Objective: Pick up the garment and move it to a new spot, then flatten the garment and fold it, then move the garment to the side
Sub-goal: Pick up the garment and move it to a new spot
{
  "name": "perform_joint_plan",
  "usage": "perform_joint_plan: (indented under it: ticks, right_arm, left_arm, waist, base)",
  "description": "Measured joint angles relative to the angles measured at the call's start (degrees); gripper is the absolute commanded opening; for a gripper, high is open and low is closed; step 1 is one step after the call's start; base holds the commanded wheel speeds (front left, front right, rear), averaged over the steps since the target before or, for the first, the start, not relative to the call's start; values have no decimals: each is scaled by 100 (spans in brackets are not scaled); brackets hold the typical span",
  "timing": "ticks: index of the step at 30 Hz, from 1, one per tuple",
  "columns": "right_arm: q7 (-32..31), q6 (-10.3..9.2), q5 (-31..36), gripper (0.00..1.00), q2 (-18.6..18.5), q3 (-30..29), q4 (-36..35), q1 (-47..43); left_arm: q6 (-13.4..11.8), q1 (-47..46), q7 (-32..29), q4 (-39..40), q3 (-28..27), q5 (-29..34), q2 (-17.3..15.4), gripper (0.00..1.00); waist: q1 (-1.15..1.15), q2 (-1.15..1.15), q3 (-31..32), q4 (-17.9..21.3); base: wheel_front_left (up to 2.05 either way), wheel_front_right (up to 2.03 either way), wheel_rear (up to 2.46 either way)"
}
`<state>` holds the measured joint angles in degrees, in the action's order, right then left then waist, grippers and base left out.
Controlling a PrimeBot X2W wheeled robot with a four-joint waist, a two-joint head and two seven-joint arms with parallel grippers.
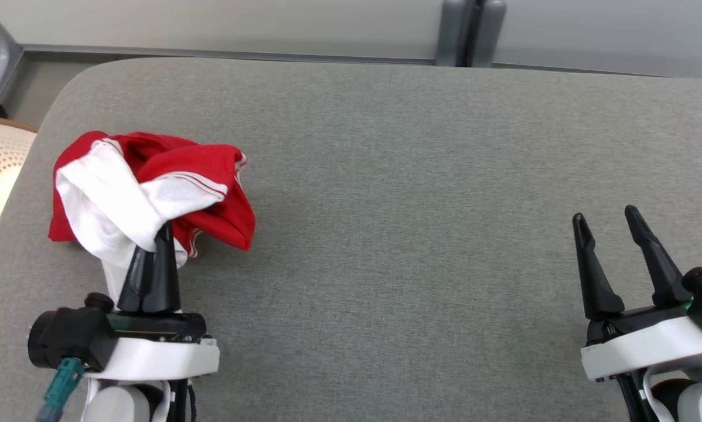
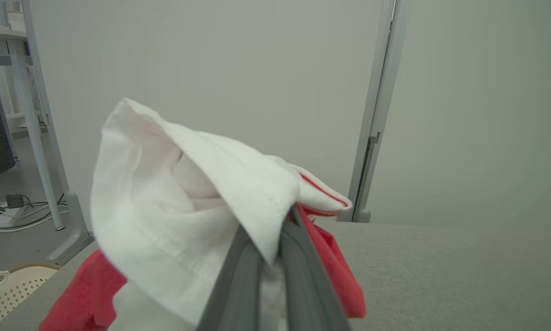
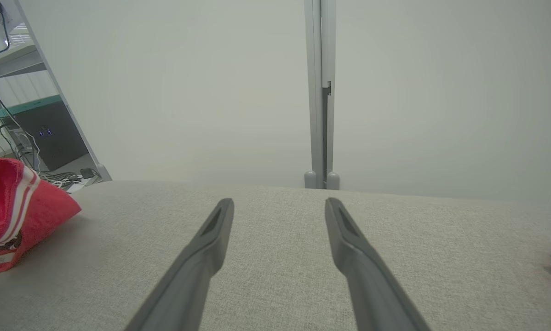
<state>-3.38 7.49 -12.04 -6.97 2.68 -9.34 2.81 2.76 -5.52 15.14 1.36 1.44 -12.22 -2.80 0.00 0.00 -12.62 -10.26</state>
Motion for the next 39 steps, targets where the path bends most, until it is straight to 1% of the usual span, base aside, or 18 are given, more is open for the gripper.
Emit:
perform_joint_plan:
  ticks: [1,5,10,18,19,25,30,31,32,33,36,39]
  right_arm:
    - [26,0,-9,100,9,24,38,-9]
    - [78,0,-47,100,36,89,87,-20]
    - [146,0,-107,100,84,198,152,32]
    - [365,0,-234,100,191,378,339,184]
    - [365,0,-234,100,191,378,339,184]
    - [649,0,-367,100,288,423,581,248]
    - [846,0,-416,100,341,446,764,310]
    - [870,0,-426,100,348,446,802,315]
    - [905,0,-442,100,358,449,834,326]
    - [936,0,-443,100,364,444,861,344]
    - [996,0,-448,100,374,427,944,381]
    - [1021,0,-446,100,386,421,1005,426]
  left_arm:
    - [-36,77,0,27,101,-2,1,0]
    - [-22,214,-7,-29,422,21,-2,0]
    - [80,131,-113,-211,797,148,-4,0]
    - [301,-650,-301,-711,1613,290,-4,0]
    - [301,-650,-301,-711,1613,290,-4,0]
    - [382,-1191,-282,-1078,2241,305,7,0]
    - [425,-1520,-304,-1437,2733,324,5,0]
    - [431,-1548,-316,-1508,2829,323,4,26]
    - [432,-1580,-338,-1578,2925,323,-2,78]
    - [432,-1612,-357,-1636,3027,322,-16,100]
    - [468,-1701,-323,-1681,3264,300,-47,100]
    - [467,-1726,-215,-1582,3414,213,-133,100]
  waist:
    - [0,0,35,70]
    - [0,0,129,368]
    - [0,0,149,799]
    - [0,0,-65,1679]
    - [0,0,-65,1679]
    - [0,0,-380,2363]
    - [0,0,-705,2768]
    - [0,0,-769,2819]
    - [0,0,-826,2862]
    - [0,0,-875,2896]
    - [0,0,-956,2897]
    - [0,0,-925,2777]
  base:
    - [0,0,0]
    - [0,0,0]
    - [0,0,0]
    - [0,0,0]
    - [0,0,0]
    - [0,0,0]
    - [0,0,0]
    - [0,0,0]
    - [0,0,0]
    - [0,0,0]
    - [0,0,0]
    - [0,0,0]
